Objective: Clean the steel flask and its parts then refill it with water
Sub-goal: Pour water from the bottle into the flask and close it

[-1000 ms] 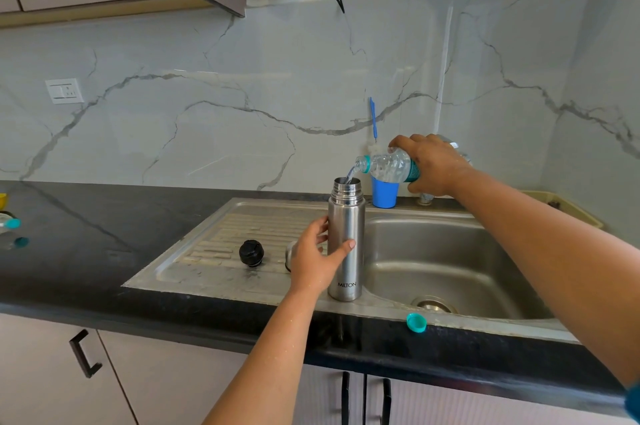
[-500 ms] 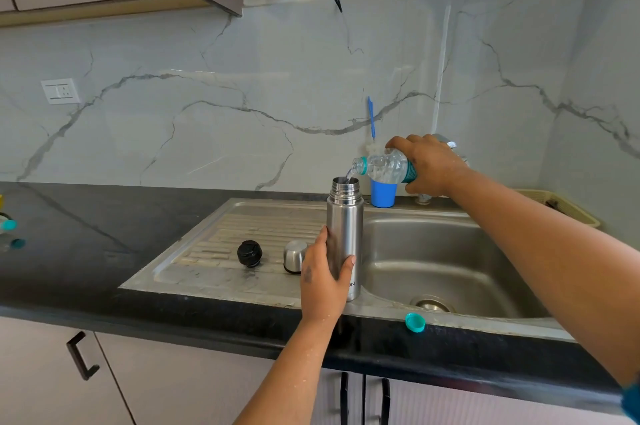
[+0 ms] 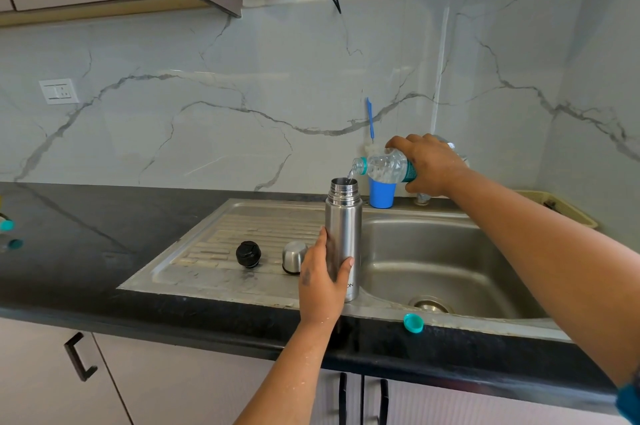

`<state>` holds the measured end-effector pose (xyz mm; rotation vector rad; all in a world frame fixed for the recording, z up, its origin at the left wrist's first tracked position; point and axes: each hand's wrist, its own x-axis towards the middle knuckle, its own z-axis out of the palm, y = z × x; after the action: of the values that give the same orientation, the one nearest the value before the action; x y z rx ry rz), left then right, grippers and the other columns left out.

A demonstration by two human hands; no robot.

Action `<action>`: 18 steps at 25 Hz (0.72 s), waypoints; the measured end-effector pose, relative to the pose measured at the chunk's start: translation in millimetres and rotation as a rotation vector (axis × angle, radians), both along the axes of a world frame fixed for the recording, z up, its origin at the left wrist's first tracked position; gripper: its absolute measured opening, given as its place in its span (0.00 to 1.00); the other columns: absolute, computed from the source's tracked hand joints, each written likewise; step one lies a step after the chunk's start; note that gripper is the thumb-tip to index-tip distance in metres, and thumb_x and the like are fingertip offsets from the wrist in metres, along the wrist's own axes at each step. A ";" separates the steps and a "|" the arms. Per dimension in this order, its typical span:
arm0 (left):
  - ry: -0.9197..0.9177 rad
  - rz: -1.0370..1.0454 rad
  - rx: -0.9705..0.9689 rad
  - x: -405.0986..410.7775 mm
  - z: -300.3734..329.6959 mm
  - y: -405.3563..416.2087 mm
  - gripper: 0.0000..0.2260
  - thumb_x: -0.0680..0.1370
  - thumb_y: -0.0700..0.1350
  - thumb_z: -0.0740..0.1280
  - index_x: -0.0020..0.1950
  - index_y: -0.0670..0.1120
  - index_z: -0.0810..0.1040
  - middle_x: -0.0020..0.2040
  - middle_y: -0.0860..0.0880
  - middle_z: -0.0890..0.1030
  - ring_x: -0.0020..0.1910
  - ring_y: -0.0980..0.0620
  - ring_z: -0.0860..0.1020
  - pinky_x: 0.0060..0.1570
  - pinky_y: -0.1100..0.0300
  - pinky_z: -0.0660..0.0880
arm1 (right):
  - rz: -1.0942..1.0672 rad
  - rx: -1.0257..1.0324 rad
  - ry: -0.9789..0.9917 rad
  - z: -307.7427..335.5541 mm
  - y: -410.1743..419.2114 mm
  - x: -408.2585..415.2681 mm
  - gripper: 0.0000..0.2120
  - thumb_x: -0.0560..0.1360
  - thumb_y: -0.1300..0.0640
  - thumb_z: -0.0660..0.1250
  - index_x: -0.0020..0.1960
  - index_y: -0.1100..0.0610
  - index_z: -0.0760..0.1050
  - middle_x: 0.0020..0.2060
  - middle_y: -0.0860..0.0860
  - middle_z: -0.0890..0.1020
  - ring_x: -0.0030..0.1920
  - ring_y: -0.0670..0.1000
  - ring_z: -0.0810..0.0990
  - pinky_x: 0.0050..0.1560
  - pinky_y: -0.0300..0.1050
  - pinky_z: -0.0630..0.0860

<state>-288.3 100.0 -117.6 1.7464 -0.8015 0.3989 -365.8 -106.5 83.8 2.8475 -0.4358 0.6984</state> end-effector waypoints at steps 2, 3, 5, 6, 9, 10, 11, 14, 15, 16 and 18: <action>-0.002 -0.001 -0.003 -0.2 -0.9 -0.3 0.33 0.77 0.52 0.70 0.78 0.50 0.60 0.69 0.49 0.73 0.67 0.57 0.71 0.65 0.58 0.73 | 0.000 -0.004 0.000 0.9 -0.1 -1.1 0.36 0.64 0.56 0.77 0.68 0.46 0.64 0.55 0.51 0.77 0.56 0.54 0.73 0.59 0.53 0.71; -0.004 -0.001 -0.004 -0.3 -1.0 -0.4 0.33 0.77 0.52 0.70 0.78 0.50 0.60 0.69 0.49 0.73 0.67 0.57 0.71 0.65 0.57 0.73 | 0.000 -0.006 0.000 1.2 0.2 -1.4 0.36 0.65 0.56 0.77 0.68 0.47 0.64 0.55 0.52 0.76 0.56 0.55 0.73 0.59 0.53 0.71; -0.007 -0.006 -0.005 0.0 -1.0 -0.4 0.33 0.77 0.53 0.70 0.78 0.50 0.60 0.69 0.50 0.73 0.67 0.57 0.71 0.65 0.56 0.74 | -0.002 -0.015 0.001 2.0 0.2 -1.5 0.36 0.65 0.56 0.77 0.68 0.46 0.64 0.55 0.52 0.76 0.56 0.55 0.73 0.59 0.53 0.71; -0.006 -0.009 -0.005 0.2 -0.8 -0.4 0.33 0.77 0.53 0.69 0.78 0.50 0.60 0.69 0.50 0.73 0.67 0.56 0.71 0.65 0.55 0.75 | -0.004 -0.015 0.003 2.8 -0.3 -1.4 0.36 0.65 0.57 0.77 0.68 0.46 0.64 0.55 0.51 0.76 0.56 0.55 0.73 0.58 0.53 0.71; -0.005 -0.013 -0.001 1.2 -0.8 -0.3 0.33 0.77 0.53 0.69 0.78 0.50 0.60 0.68 0.50 0.72 0.67 0.54 0.72 0.64 0.53 0.76 | -0.006 -0.008 0.005 5.1 -1.7 -1.0 0.37 0.65 0.56 0.77 0.68 0.46 0.64 0.55 0.51 0.76 0.56 0.55 0.73 0.58 0.54 0.72; -0.005 -0.011 -0.002 1.3 -1.3 -0.3 0.32 0.77 0.53 0.69 0.78 0.50 0.60 0.68 0.50 0.73 0.67 0.54 0.72 0.64 0.52 0.76 | -0.007 -0.010 0.005 6.0 -2.5 -0.9 0.37 0.65 0.56 0.77 0.68 0.46 0.63 0.55 0.51 0.76 0.56 0.55 0.73 0.58 0.54 0.72; -0.005 -0.009 -0.003 1.0 -1.3 -0.1 0.32 0.77 0.53 0.70 0.78 0.50 0.60 0.68 0.50 0.73 0.67 0.54 0.72 0.64 0.53 0.76 | -0.008 -0.014 0.003 6.6 -3.1 -0.6 0.37 0.65 0.56 0.77 0.68 0.46 0.63 0.55 0.51 0.76 0.56 0.55 0.73 0.58 0.54 0.72; -0.009 -0.004 -0.003 -0.8 -0.4 0.1 0.32 0.77 0.52 0.70 0.78 0.50 0.60 0.67 0.50 0.73 0.66 0.54 0.73 0.64 0.56 0.75 | -0.010 -0.025 -0.004 5.9 -4.2 -0.4 0.37 0.65 0.56 0.77 0.69 0.46 0.63 0.55 0.51 0.76 0.56 0.55 0.73 0.58 0.52 0.71; -0.008 -0.005 -0.005 -1.0 0.0 -0.1 0.32 0.77 0.52 0.70 0.78 0.50 0.60 0.67 0.49 0.73 0.66 0.54 0.73 0.64 0.57 0.75 | -0.011 -0.028 -0.004 5.3 -4.3 -0.3 0.37 0.65 0.56 0.77 0.69 0.46 0.63 0.55 0.51 0.76 0.56 0.55 0.73 0.58 0.52 0.71; -0.007 -0.007 -0.006 -1.1 0.3 0.1 0.32 0.77 0.52 0.70 0.78 0.50 0.60 0.67 0.49 0.73 0.66 0.54 0.73 0.64 0.57 0.74 | -0.012 -0.032 -0.002 4.6 -4.6 -0.3 0.37 0.65 0.56 0.77 0.68 0.46 0.63 0.55 0.51 0.76 0.56 0.55 0.73 0.58 0.52 0.71; -0.003 -0.013 -0.006 -1.0 0.5 0.4 0.32 0.77 0.52 0.70 0.78 0.50 0.60 0.67 0.49 0.73 0.66 0.54 0.73 0.64 0.57 0.74 | -0.010 -0.040 0.000 2.7 -4.4 -0.8 0.37 0.65 0.57 0.77 0.68 0.46 0.63 0.55 0.51 0.76 0.56 0.55 0.73 0.58 0.51 0.71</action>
<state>-289.3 100.4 -117.1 1.7340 -0.8131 0.3949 -366.5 -110.9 86.5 2.8057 -0.4301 0.6979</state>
